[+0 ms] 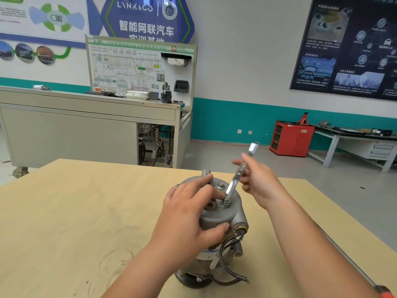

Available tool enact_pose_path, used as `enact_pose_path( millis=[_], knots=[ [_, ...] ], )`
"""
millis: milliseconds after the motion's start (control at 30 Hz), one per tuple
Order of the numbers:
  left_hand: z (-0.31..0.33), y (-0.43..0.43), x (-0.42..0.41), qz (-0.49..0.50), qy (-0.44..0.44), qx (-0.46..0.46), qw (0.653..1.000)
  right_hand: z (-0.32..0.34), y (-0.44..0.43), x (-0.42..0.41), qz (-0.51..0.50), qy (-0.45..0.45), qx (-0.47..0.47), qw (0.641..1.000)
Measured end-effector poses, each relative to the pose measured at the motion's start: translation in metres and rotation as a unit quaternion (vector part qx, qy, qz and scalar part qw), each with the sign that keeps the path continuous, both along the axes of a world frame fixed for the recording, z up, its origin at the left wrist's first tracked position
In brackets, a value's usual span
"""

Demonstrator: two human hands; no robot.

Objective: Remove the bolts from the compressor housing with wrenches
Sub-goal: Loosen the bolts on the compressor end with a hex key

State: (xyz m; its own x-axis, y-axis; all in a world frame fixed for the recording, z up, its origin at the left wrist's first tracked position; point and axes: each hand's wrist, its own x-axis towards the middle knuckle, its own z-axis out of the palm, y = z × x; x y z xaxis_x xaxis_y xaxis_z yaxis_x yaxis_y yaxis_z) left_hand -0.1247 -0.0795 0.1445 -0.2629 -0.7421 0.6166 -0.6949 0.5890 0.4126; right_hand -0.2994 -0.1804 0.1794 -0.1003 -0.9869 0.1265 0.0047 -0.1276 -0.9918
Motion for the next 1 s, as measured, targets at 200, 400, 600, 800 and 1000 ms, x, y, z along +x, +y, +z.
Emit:
enact_pose_path(
  millis=[200, 400, 600, 800, 1000],
  knots=[
    [0.0, 0.001, -0.002, 0.021, -0.045, 0.003, 0.999, 0.022, -0.028, 0.032, 0.129, 0.176, 0.022, 0.976],
    [0.003, 0.002, 0.004, 0.009, -0.06, 0.02, 0.998, 0.026, -0.012, 0.018, 0.13, -0.303, 0.082, 0.94],
    [0.016, -0.004, 0.011, 0.03, -0.161, 0.043, 0.985, 0.02, 0.057, -0.025, 0.025, -0.352, -0.03, 0.935],
    [0.021, -0.009, -0.006, 0.085, -0.154, 0.029, 0.984, -0.002, 0.139, -0.022, 0.053, -0.2, -0.149, 0.967],
    [0.013, -0.008, -0.007, 0.062, -0.085, 0.004, 0.994, -0.019, 0.174, 0.003, 0.03, -0.034, -0.168, 0.985]
  ],
)
